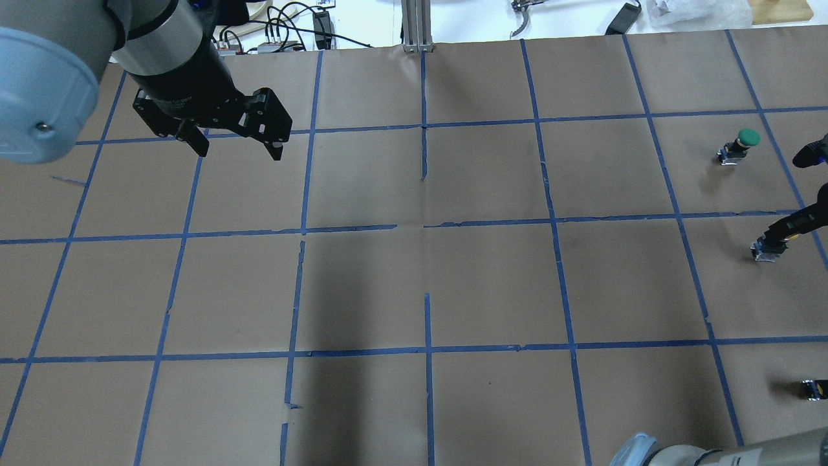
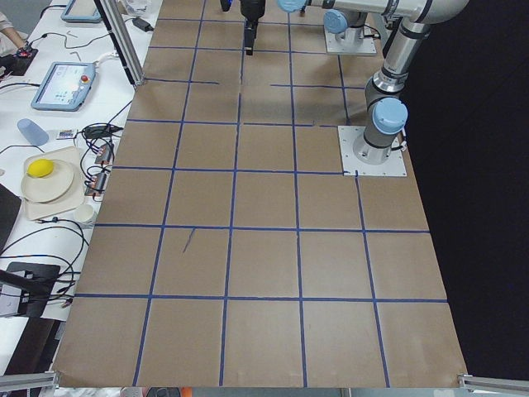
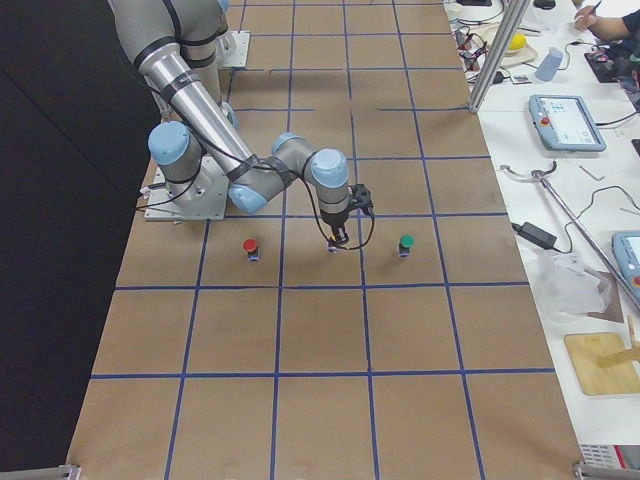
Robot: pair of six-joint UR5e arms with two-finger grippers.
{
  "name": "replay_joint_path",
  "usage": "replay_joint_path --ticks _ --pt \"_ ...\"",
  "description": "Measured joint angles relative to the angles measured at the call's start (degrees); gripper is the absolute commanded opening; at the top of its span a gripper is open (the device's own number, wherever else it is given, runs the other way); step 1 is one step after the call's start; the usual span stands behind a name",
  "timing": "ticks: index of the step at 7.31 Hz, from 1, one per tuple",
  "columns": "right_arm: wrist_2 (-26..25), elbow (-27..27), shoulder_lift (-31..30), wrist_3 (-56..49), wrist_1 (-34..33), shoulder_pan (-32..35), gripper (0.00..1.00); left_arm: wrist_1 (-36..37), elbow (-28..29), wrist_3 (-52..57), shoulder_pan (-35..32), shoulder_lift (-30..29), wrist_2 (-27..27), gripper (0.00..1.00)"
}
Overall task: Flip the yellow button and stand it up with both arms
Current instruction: 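Lower the button upright onto the table with the right gripper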
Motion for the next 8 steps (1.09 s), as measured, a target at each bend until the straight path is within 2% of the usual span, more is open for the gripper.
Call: replay_joint_path --ticks 1,2,4,5,8 --pt "-0.03 0.00 0.16 0.00 0.00 0.00 0.54 0.03 -0.02 0.12 0.14 0.03 -0.02 1.00" --pt "-0.08 0.00 0.26 0.01 0.00 -0.02 0.78 0.12 -0.03 0.29 0.32 0.00 -0.02 1.00" --pt "-0.16 0.02 0.49 0.07 0.10 -0.64 0.95 0.06 -0.03 0.40 0.48 -0.06 0.01 1.00" --pt "-0.18 0.04 0.66 0.07 0.37 -1.03 0.99 -0.01 -0.06 0.41 0.56 -0.06 0.00 1.00" --pt "-0.46 -0.37 0.12 0.38 1.70 -1.36 1.00 0.04 -1.70 0.16 1.06 0.59 -0.16 1.00"
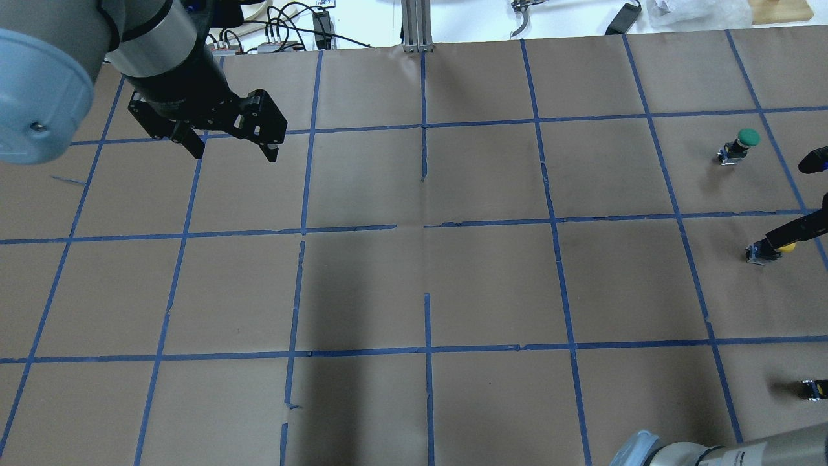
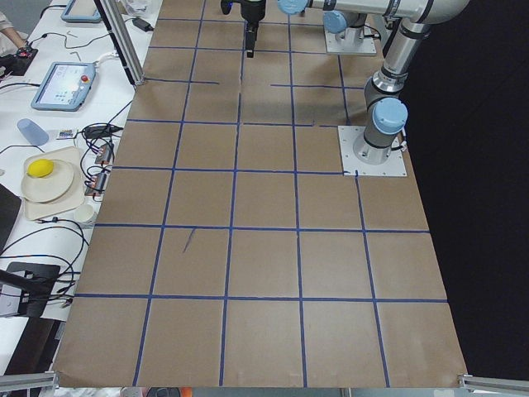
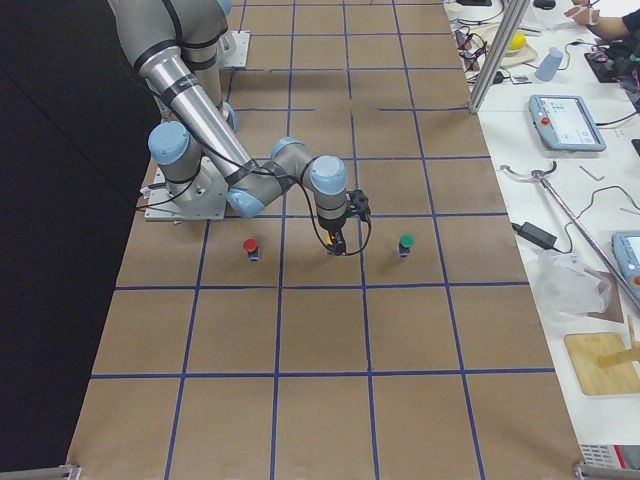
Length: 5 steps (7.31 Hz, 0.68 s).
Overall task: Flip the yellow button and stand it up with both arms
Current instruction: 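Open the right gripper and raise it off the standing button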
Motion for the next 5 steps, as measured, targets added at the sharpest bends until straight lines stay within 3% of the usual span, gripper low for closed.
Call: replay_joint_path --ticks 2,5 --pt "-0.54 -1.10 -3.70 3.79 5.29 0.61 1.00 0.55 -2.26 0.13 1.11 1.22 -0.18 1.00" --pt "-0.73 -6.19 -15.04 21.62 24.98 8.38 1.00 0.76 -2.60 0.25 1.43 1.60 -0.19 1.00"
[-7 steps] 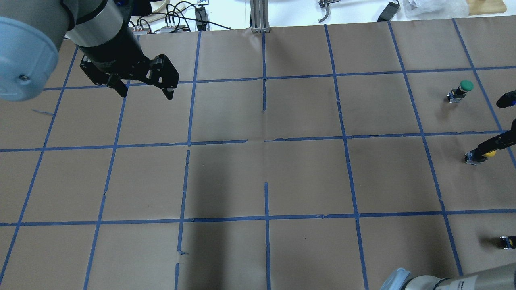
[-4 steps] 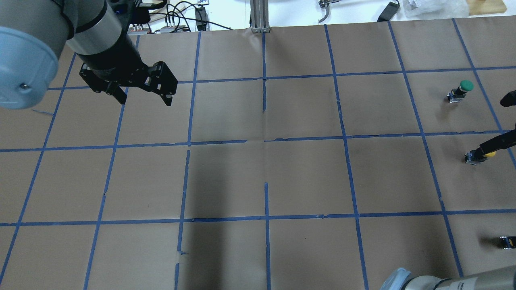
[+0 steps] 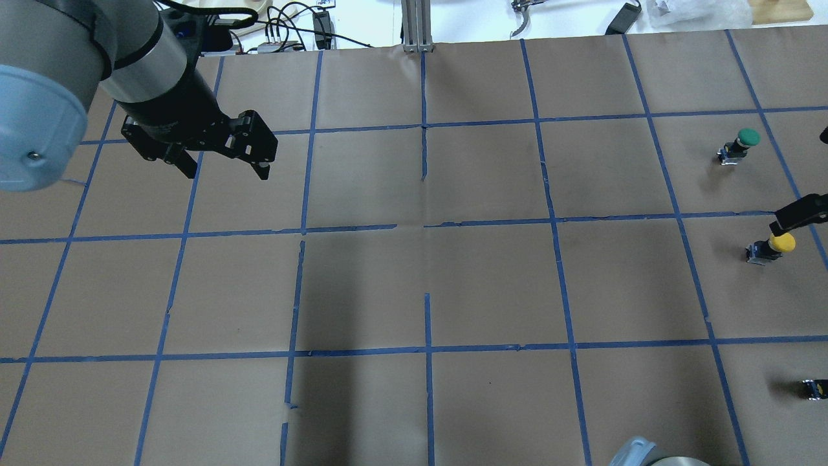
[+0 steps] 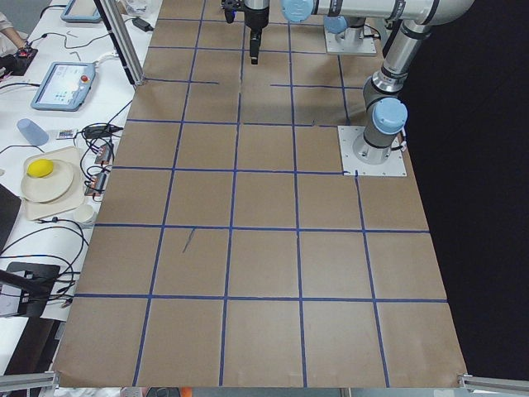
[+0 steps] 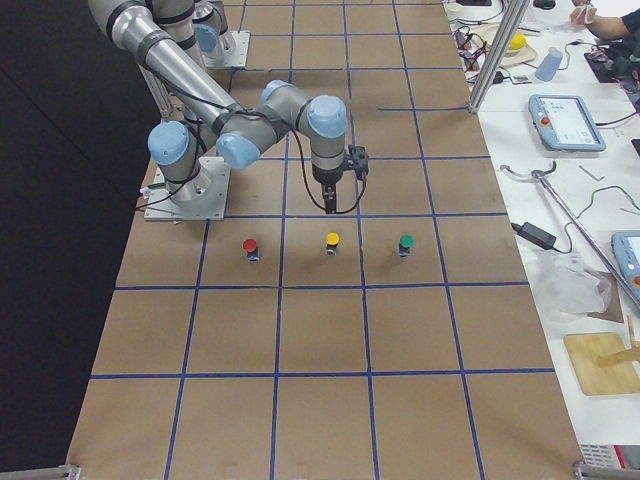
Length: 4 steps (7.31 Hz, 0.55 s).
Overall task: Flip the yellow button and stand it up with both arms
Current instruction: 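Open the right gripper and raise it off the standing button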
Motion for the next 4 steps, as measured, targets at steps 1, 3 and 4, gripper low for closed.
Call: replay_joint_path --ticks 1,3,4 --pt "-0.43 -2.75 -3.03 8.42 6.84 4.53 1.00 0.00 0.08 0.00 0.00 0.00 0.01 1.00" --pt "-2.27 -10.14 -6.20 24.63 18.96 14.94 1.00 0.00 0.21 0.01 0.04 0.01 -0.08 1.00" --pt "-2.62 -13.49 -6.61 32.53 23.09 20.25 1.00 0.00 0.35 -0.01 0.05 0.04 -0.28 1.00"
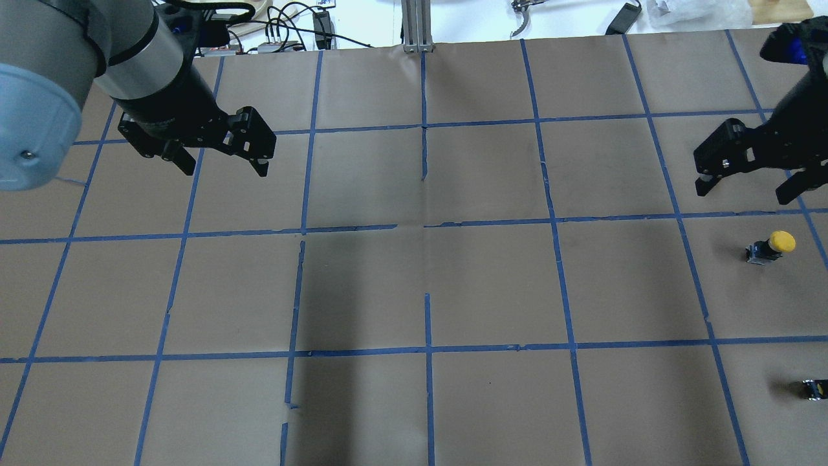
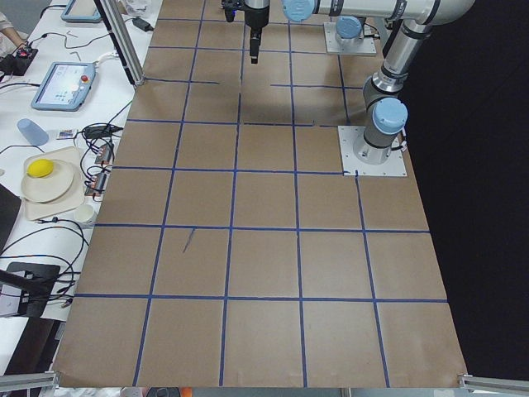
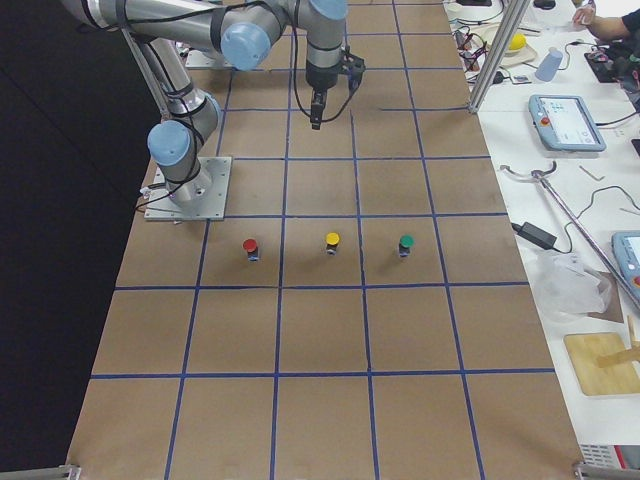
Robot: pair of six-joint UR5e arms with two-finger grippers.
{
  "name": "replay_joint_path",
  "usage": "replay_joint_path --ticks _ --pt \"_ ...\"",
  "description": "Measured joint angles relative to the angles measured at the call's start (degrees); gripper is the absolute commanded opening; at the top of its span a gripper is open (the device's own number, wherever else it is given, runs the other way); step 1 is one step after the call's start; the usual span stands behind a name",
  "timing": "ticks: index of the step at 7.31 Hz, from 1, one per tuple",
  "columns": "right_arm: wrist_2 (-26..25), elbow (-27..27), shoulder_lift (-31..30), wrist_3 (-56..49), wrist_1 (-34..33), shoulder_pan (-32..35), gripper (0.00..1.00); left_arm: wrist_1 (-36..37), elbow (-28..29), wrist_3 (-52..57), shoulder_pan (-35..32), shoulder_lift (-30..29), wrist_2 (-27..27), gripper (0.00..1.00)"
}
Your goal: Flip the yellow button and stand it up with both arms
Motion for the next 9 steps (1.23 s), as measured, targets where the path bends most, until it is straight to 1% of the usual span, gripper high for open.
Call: replay_joint_path --ticks 1,2,3,5,9 --pt "-0.16 -1.91 0.08 7.11 1.85 4.98 1.00 0.00 0.18 -0.04 -0.05 -0.01 -0.28 1.00" --pt "-0.23 -2.60 0.67 11.44 2.14 8.78 1.00 0.00 0.26 -0.06 -0.10 -0.02 -0.45 1.00" --pt "-0.29 -2.76 1.66 13.12 1.70 11.05 1.00 0.00 0.29 -0.07 -0.10 -0.03 -0.52 1.00" --pt "-0.22 -2.57 2.54 13.20 1.11 12.64 1.00 0.00 0.27 -0.07 -0.07 -0.04 -0.52 1.00" --pt "-0.23 -0.90 2.67 10.43 0.81 12.83 1.00 0.00 0.23 -0.07 0.03 -0.03 -0.48 1.00"
